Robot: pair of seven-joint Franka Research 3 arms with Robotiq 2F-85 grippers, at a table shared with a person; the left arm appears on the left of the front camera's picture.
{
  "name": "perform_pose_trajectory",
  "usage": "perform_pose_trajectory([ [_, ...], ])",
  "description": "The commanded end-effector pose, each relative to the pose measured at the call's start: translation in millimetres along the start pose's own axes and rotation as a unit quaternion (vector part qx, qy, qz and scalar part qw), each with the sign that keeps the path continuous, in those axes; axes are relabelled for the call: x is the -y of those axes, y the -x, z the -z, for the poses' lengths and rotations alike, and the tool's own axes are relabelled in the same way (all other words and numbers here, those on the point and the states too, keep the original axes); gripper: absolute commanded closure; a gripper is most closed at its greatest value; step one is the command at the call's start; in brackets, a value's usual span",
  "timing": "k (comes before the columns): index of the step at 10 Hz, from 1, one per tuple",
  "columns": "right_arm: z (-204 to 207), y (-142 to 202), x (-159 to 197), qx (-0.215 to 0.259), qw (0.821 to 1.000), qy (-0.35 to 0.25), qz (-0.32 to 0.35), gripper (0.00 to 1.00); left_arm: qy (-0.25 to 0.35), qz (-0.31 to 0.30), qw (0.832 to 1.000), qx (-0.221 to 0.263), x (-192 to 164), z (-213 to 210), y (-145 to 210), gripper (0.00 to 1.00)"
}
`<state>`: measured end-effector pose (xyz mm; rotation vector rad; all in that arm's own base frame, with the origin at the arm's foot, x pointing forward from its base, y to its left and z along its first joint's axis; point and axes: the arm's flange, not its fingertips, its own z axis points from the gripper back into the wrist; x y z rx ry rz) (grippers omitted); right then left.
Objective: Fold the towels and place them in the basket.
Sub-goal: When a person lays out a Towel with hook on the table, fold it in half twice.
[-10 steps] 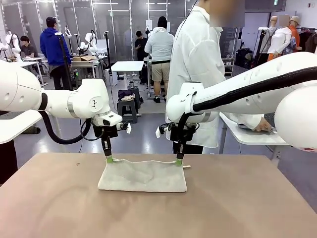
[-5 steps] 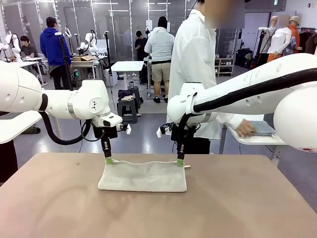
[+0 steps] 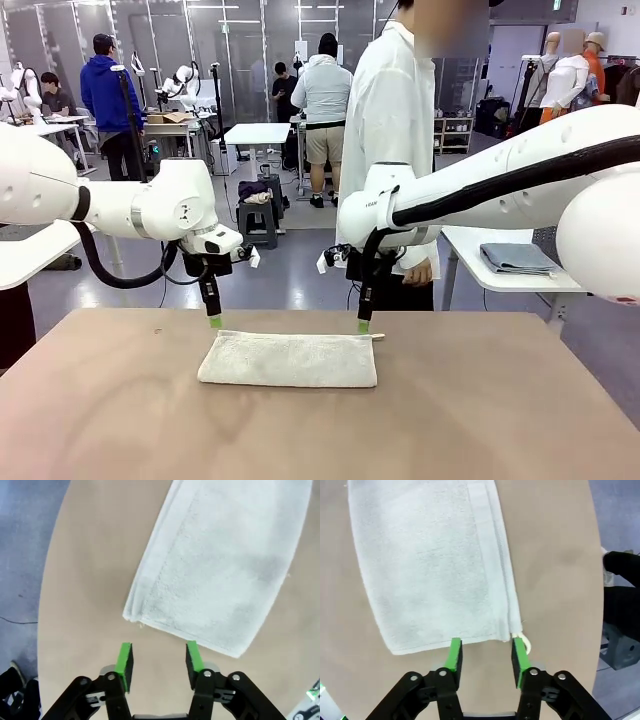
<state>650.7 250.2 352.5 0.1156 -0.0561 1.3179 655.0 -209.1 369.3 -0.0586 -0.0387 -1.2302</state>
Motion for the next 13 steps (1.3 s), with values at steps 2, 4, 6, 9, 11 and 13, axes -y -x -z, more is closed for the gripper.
perform_pose_trajectory([
  [2, -40, 29, -71, 0.027, 0.996, -0.043, 0.067, 0.17, 0.082, 0.105, 0.991, 0.028, 42, -38, 58, 0.15],
  [4, -58, 38, -121, 0.04, 0.987, -0.055, 0.143, 0.17, 0.066, 0.159, 0.984, 0.044, 66, -62, 104, 0.15],
  [6, -61, 38, -153, 0.059, 0.969, -0.057, 0.233, 0.17, 0.055, 0.179, 0.975, 0.122, 80, -70, 141, 0.15],
  [9, -60, 41, -179, 0.061, 0.934, -0.094, 0.338, 0.17, 0.024, 0.151, 0.96, 0.235, 92, -63, 179, 0.15],
  [11, -60, 45, -192, 0.068, 0.958, -0.112, 0.255, 0.17, 0.033, 0.158, 0.944, 0.288, 91, -53, 191, 0.15],
  [13, -59, 41, -179, 0.048, 0.94, -0.096, 0.322, 0.17, 0.05, 0.157, 0.931, 0.327, 90, -48, 204, 0.15],
])
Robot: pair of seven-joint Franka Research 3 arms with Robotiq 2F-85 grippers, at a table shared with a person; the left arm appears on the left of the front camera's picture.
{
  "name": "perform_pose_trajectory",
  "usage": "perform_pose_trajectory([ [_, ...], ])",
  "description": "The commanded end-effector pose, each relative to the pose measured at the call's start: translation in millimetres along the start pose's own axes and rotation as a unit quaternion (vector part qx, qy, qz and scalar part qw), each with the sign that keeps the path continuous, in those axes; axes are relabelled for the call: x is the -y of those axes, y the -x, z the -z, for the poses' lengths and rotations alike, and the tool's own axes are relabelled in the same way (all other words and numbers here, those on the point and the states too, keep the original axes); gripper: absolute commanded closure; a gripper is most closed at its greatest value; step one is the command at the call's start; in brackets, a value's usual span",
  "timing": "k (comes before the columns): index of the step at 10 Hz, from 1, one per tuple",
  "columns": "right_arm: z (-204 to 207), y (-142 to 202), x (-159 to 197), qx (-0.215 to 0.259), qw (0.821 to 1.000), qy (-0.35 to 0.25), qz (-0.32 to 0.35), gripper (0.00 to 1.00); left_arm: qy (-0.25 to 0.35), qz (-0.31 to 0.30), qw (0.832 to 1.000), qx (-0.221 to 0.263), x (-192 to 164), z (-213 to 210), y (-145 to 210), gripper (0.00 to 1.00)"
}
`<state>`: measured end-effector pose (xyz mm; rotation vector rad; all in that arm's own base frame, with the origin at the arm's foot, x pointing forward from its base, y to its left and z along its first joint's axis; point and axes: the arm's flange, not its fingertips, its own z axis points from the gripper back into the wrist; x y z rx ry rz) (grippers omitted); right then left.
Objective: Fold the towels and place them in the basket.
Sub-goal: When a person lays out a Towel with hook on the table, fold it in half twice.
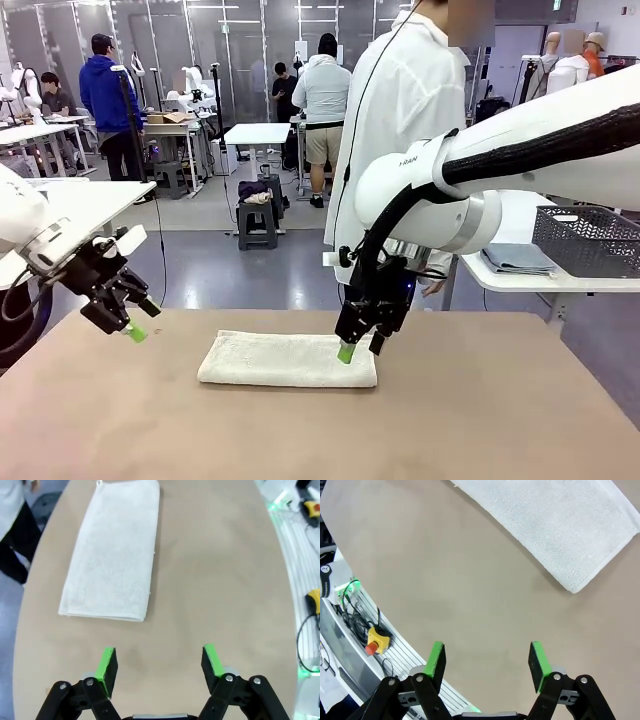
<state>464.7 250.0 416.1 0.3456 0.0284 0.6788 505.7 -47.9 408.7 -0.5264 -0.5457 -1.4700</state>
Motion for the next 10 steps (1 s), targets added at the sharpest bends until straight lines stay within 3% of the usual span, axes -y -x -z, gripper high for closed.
perform_pose_trajectory([
  [1, -1, -2, 4, 0.0, 1.0, 0.005, 0.011, 0.17, 0.007, 0.014, 0.999, 0.039, 5, -1, 10, 0.15],
  [3, -1, 0, 2, 0.001, 1.0, 0.0, 0.002, 0.17, 0.023, 0.015, 0.997, 0.069, 5, -3, 21, 0.15],
  [4, 1, 3, -4, 0.027, 0.997, 0.013, 0.071, 0.0, 0.025, 0.012, 0.997, 0.076, 5, -2, 25, 0.0],
  [7, 10, 1, -10, 0.089, 0.978, 0.046, 0.184, 0.0, 0.021, 0.005, 0.996, 0.09, 4, 2, 32, 0.0],
  [10, 18, -5, -2, 0.102, 0.96, 0.053, 0.254, 0.0, 0.017, -0.001, 0.995, 0.101, 2, 4, 33, 0.0],
])
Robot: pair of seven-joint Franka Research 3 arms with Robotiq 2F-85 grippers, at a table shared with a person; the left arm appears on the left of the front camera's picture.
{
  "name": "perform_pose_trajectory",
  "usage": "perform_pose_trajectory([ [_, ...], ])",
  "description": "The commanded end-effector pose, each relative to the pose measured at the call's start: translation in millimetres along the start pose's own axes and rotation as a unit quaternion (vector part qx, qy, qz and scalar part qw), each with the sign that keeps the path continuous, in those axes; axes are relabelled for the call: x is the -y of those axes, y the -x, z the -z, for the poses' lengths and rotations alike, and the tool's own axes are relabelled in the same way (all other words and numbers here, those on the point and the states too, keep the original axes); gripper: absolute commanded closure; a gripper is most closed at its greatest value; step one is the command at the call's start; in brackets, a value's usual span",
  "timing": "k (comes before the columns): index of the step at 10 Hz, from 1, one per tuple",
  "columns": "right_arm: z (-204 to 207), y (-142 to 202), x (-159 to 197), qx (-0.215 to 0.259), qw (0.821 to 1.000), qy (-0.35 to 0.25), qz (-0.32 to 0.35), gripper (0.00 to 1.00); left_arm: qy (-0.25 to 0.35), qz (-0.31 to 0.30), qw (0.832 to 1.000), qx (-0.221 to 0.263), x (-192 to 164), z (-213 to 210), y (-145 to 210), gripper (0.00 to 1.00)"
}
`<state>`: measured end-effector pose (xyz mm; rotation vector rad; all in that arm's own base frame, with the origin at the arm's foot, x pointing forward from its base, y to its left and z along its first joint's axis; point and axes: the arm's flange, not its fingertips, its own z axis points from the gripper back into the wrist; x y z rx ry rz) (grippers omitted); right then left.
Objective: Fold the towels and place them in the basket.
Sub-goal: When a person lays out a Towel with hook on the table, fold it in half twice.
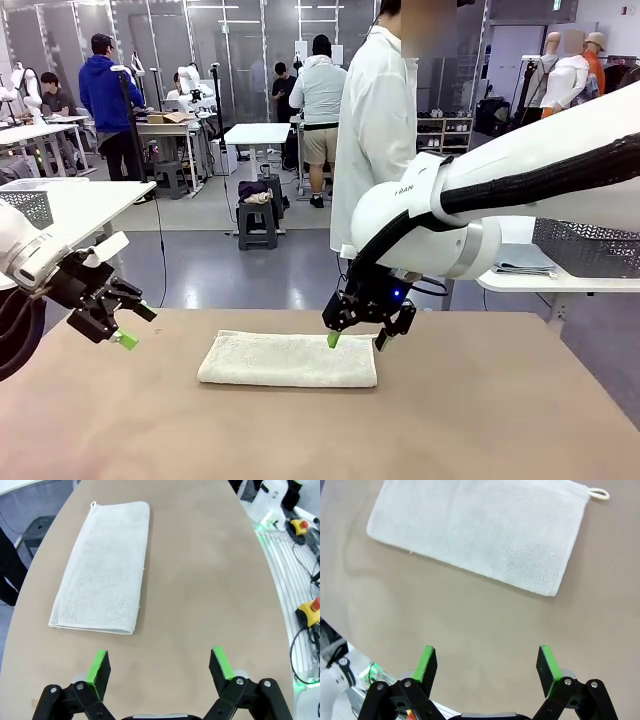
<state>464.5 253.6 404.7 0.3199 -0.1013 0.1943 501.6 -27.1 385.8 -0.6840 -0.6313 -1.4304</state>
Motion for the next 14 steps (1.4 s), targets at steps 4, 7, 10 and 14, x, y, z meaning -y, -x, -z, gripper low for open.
perform_pose_trajectory([
  [4, 12, -4, -2, 0.053, 0.995, 0.034, 0.073, 0.0, -0.014, 0.001, 0.999, 0.038, -2, 3, 6, 0.0],
  [7, 6, -6, 5, 0.045, 0.997, 0.019, 0.057, 0.0, -0.009, -0.006, 0.999, 0.04, -1, 7, 7, 0.0],
  [10, 6, -6, 5, 0.045, 0.997, 0.019, 0.057, 0.0, -0.012, -0.014, 0.999, 0.028, -3, 3, 2, 0.0],
  [14, 37, -26, 3, 0.046, 0.992, 0.071, 0.098, 0.0, -0.016, 0.01, 0.994, 0.106, -6, 16, 3, 0.0],
])
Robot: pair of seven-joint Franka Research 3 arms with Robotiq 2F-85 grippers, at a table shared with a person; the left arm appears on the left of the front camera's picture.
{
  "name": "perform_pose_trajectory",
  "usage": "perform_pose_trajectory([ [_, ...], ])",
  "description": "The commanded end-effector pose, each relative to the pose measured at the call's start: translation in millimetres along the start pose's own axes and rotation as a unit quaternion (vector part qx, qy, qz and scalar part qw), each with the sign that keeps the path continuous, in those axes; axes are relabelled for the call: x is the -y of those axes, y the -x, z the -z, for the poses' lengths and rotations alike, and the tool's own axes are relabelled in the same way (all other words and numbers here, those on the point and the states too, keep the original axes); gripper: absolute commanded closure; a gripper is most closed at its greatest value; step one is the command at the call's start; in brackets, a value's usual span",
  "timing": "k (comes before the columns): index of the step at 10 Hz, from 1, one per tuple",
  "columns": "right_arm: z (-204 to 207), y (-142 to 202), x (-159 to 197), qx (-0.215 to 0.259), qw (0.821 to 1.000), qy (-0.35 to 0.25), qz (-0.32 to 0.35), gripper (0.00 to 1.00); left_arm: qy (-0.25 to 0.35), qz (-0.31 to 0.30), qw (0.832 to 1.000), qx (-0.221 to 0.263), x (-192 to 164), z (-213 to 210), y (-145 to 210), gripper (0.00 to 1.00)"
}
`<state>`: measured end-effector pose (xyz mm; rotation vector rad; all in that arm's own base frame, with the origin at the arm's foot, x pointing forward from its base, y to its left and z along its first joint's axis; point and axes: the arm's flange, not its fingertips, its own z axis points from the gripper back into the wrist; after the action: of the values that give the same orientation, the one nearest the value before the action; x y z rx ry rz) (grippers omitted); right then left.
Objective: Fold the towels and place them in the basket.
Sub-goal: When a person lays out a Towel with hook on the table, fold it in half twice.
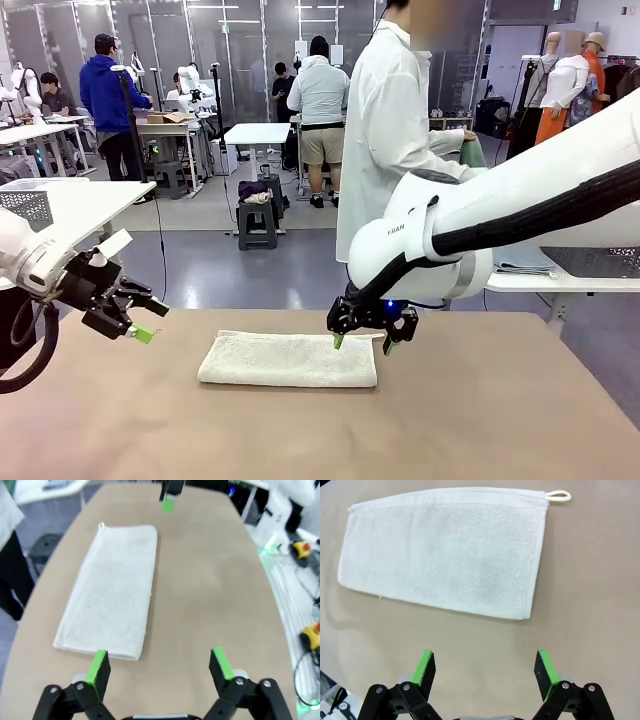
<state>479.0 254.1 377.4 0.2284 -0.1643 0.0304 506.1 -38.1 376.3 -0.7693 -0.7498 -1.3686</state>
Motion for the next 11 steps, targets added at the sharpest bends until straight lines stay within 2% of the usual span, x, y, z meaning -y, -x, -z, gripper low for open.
perform_pose_trajectory([
  [1, 16, -17, -12, 0.008, 0.999, 0.029, 0.031, 0.0, -0.007, 0.016, 0.999, 0.047, -2, -3, 2, 0.0],
  [4, 28, -31, -11, 0.003, 0.997, 0.053, 0.047, 0.0, -0.008, 0.014, 0.997, 0.069, -8, -5, 5, 0.0],
  [6, 38, -41, -12, 0.016, 0.995, 0.073, 0.063, 0.0, -0.012, 0.005, 0.999, 0.047, -3, -3, 0, 0.0],
  [11, 76, -70, 3, 0.006, 0.994, 0.07, 0.08, 0.0, -0.012, 0.005, 0.999, 0.047, -3, -3, 0, 0.0],
])
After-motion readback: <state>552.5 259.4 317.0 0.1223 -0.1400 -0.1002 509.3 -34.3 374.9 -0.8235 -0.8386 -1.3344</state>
